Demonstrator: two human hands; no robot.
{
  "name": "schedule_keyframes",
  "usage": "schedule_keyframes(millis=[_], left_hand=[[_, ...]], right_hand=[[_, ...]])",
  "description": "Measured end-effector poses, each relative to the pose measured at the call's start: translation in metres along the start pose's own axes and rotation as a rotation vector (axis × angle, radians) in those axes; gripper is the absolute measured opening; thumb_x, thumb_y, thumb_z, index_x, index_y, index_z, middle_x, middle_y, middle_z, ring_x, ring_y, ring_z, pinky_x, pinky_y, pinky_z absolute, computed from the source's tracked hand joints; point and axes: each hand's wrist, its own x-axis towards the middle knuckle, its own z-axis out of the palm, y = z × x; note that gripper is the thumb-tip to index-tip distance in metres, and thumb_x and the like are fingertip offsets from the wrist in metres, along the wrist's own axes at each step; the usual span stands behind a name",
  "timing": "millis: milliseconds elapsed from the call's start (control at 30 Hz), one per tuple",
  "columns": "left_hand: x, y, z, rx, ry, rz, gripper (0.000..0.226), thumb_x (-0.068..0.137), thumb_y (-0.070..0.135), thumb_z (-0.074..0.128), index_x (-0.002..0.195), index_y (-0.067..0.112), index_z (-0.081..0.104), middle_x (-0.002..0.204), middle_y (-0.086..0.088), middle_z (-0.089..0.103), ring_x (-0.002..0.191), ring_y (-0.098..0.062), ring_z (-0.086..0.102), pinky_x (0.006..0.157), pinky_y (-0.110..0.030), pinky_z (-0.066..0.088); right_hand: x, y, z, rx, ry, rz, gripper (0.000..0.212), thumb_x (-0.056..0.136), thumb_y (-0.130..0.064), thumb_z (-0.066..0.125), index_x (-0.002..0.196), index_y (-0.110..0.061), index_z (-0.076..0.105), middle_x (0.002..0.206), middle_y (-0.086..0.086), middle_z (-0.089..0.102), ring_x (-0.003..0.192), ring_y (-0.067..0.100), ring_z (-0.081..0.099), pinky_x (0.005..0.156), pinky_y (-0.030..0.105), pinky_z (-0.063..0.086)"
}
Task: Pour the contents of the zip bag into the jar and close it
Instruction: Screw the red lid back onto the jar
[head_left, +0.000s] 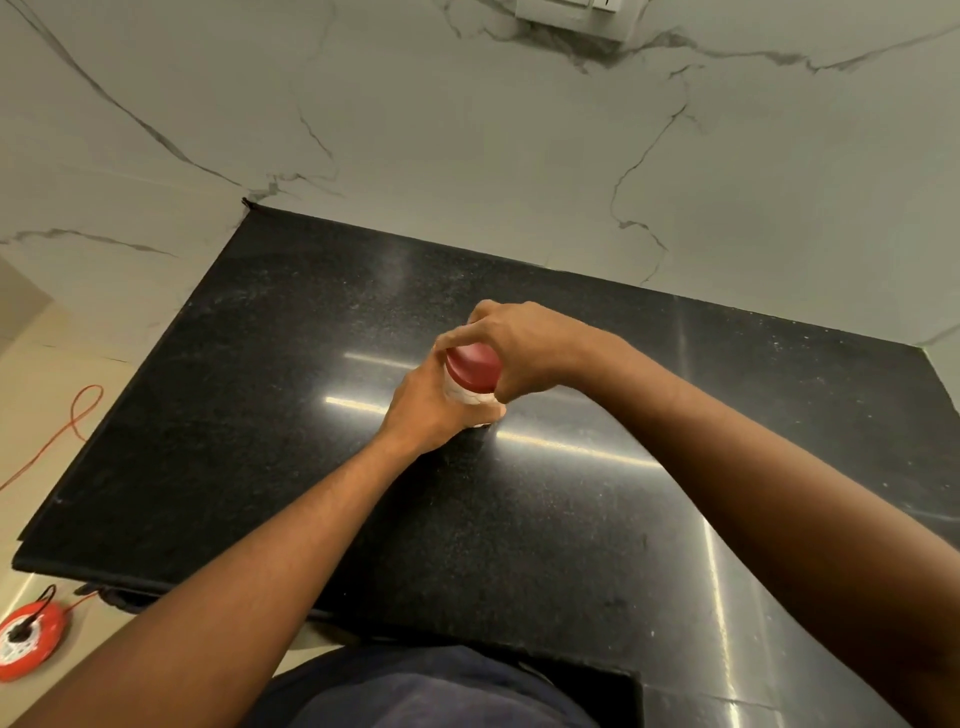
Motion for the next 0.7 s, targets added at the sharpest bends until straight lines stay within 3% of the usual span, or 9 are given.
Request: schedule_keyframes(millis=[67, 167, 333, 400, 467, 500, 600, 700], left_hand=[[0.000, 0.001, 0.000, -0.015, -0.014, 0.018, 0.105, 0.055, 0.065, 0.092, 0.141, 0.051, 0.033, 0.124, 0.018, 0.064, 0.109, -0.007, 0.064, 0.088, -0.026, 0.052], [0.000, 0.002, 0.000, -0.017, -0.012, 0.021, 0.103, 0.056, 0.063, 0.091, 0.139, 0.052, 0.031, 0.120, 0.022, 0.059, 0.107, -0.006, 0.060, 0.085, -0.025, 0.049], [0.001, 0.001, -0.001, -0.011, -0.011, 0.007, 0.101, 0.057, 0.065, 0.089, 0.140, 0.054, 0.033, 0.108, 0.028, 0.060, 0.095, 0.000, 0.059, 0.071, -0.016, 0.041], [0.000, 0.001, 0.000, 0.015, -0.011, 0.005, 0.102, 0.055, 0.069, 0.088, 0.138, 0.053, 0.033, 0.102, 0.033, 0.057, 0.090, 0.008, 0.057, 0.072, -0.014, 0.041], [0.001, 0.000, 0.002, 0.054, -0.006, -0.020, 0.102, 0.053, 0.073, 0.087, 0.137, 0.047, 0.035, 0.106, 0.028, 0.061, 0.097, 0.001, 0.062, 0.080, -0.019, 0.048], [0.001, 0.000, 0.003, 0.067, 0.003, -0.035, 0.102, 0.052, 0.075, 0.087, 0.136, 0.047, 0.036, 0.106, 0.026, 0.061, 0.100, -0.004, 0.064, 0.081, -0.021, 0.049], [-0.001, 0.000, 0.004, 0.043, 0.021, -0.043, 0.106, 0.049, 0.076, 0.085, 0.137, 0.054, 0.030, 0.099, 0.032, 0.054, 0.099, -0.004, 0.058, 0.073, -0.013, 0.039], [-0.001, 0.001, 0.003, 0.062, 0.025, -0.037, 0.113, 0.050, 0.076, 0.083, 0.143, 0.053, 0.025, 0.115, 0.022, 0.059, 0.101, -0.003, 0.054, 0.079, -0.018, 0.039]], right_hand=[[0.004, -0.002, -0.001, -0.064, 0.085, 0.031, 0.090, 0.071, -0.038, 0.087, 0.151, -0.039, 0.047, 0.130, 0.002, 0.065, 0.099, 0.018, 0.061, 0.071, 0.028, 0.046], [0.014, -0.009, -0.005, -0.082, 0.077, 0.150, 0.084, 0.069, -0.063, 0.084, 0.140, -0.022, 0.061, 0.117, 0.003, 0.073, 0.095, 0.024, 0.069, 0.066, 0.030, 0.046], [0.019, -0.018, -0.003, -0.195, 0.109, 0.282, 0.080, 0.078, -0.087, 0.056, 0.107, -0.014, 0.071, 0.069, -0.001, 0.060, 0.062, 0.019, 0.063, 0.054, 0.028, 0.047], [0.014, -0.017, -0.002, -0.214, 0.092, 0.213, 0.078, 0.079, -0.083, 0.060, 0.124, -0.020, 0.066, 0.089, -0.001, 0.066, 0.069, 0.015, 0.060, 0.056, 0.028, 0.045], [0.008, -0.014, -0.002, -0.172, 0.045, 0.061, 0.079, 0.078, -0.060, 0.077, 0.147, -0.036, 0.049, 0.126, 0.001, 0.062, 0.089, 0.018, 0.062, 0.061, 0.028, 0.045], [0.005, -0.012, -0.002, -0.158, 0.037, 0.008, 0.082, 0.077, -0.048, 0.082, 0.150, -0.040, 0.046, 0.133, 0.002, 0.060, 0.097, 0.021, 0.064, 0.063, 0.027, 0.045], [0.002, -0.006, -0.006, -0.084, 0.085, -0.009, 0.083, 0.074, -0.035, 0.088, 0.149, -0.037, 0.053, 0.132, 0.000, 0.068, 0.105, 0.020, 0.066, 0.066, 0.024, 0.042], [0.007, -0.006, -0.014, -0.053, 0.075, 0.029, 0.083, 0.068, -0.041, 0.090, 0.145, -0.031, 0.060, 0.127, 0.000, 0.072, 0.096, 0.016, 0.063, 0.060, 0.018, 0.036]])
